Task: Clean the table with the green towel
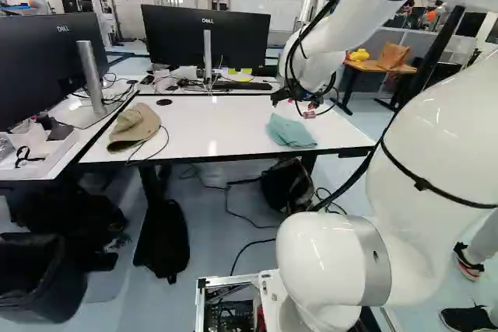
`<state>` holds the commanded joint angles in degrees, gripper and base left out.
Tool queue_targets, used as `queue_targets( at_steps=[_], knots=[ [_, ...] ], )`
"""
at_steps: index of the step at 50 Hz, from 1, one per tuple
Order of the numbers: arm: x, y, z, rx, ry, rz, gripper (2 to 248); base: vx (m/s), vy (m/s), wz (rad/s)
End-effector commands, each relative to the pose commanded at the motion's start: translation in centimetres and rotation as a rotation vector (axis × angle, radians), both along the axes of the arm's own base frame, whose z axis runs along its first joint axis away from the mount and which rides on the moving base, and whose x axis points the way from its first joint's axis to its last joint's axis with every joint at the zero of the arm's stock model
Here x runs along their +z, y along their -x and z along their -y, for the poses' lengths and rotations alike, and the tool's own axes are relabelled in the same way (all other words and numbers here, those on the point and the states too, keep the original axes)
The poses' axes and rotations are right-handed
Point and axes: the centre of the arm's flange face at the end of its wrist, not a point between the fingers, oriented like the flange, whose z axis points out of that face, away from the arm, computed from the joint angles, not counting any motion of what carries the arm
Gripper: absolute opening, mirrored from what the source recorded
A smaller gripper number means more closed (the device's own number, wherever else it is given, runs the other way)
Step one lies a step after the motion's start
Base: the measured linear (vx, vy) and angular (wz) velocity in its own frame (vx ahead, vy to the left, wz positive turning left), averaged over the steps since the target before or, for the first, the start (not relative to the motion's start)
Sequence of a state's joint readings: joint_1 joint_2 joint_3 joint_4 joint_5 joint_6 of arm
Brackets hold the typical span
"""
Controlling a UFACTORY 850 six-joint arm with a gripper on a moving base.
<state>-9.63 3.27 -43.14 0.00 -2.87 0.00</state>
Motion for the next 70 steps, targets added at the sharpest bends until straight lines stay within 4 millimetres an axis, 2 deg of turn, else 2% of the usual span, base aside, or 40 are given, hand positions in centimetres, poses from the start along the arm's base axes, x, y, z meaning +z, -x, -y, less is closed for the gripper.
queue_targets(
  at_steps=[48, 70],
  knots=[
    [0.0, 0.2, -7.6, 0.169, 0.000, 0.001, 247, 0.000, 0.000, 0.000],
    [-0.4, 0.5, -7.6, 0.169, 0.001, 0.013, 247, 0.000, 0.000, 0.000]
  ],
)
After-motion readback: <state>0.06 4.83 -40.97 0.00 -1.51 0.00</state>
